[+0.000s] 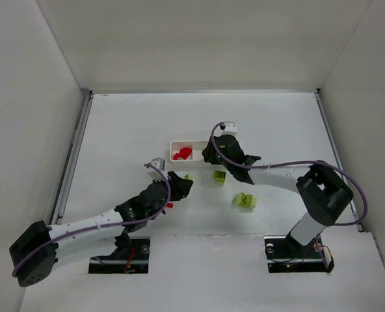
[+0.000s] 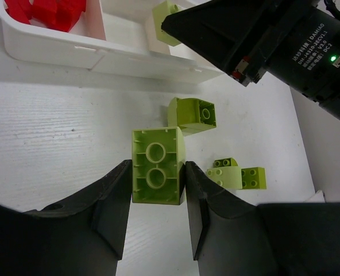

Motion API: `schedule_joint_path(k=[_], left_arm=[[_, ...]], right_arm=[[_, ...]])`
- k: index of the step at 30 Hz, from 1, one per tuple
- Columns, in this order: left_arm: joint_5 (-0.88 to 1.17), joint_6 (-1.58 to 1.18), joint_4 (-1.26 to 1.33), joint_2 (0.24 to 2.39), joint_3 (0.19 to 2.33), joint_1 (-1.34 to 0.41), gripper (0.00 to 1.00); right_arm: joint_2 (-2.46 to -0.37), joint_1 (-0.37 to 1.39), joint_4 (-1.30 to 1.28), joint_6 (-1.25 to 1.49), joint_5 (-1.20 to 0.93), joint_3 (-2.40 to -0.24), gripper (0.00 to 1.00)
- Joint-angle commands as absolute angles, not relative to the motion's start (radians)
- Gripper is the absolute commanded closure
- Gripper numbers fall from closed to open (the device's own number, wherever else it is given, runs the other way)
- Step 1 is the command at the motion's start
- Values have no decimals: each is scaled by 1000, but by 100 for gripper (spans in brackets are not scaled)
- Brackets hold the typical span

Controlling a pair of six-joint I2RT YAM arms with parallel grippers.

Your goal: Sort the legos into containers by color

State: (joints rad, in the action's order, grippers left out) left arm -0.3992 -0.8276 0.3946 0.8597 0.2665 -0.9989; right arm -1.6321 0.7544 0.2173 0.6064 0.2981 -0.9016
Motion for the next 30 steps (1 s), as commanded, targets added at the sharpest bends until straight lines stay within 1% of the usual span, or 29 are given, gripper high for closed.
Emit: schedule_joint_path(k=[1,4,8,9,11,14,16,18,20,22,26,30], left_arm=[[-425,-804,393,835,287,-1007,74],[-436,-810,391,830,282,-1009,74],[-436,-793,385,851,308,-1009,74],[-436,-784,394,859,313,-1009,74],[-436,-778,399,877,334,-998,74],[-431,-747,400,928,388,-992,74],[-440,-713,416,972,422,-993,74],[-443,-695,439,1026,458,-984,74],[-439,-667,452,1096,517,-970,74],[-443,-632,456,1165,573,-955,74],[-430,-592,468,1319,687,-889,73],[-423,-540,465,1471,788,-843,72]], right_arm=[[-1649,760,232,589,296,-963,69],[-1661,759,233,589,298,-979,64],[-1648,760,235,588,299,-985,49],[-1637,760,235,586,299,-983,47],[-1608,760,235,580,304,-971,45],[-1542,760,245,578,314,-927,45],[-1494,760,258,577,316,-891,48],[-1436,755,264,577,318,-849,54],[-1364,752,271,577,333,-787,64],[-1295,752,276,577,350,-723,69],[-1148,755,278,595,371,-580,69],[-1014,783,250,620,394,-468,64]])
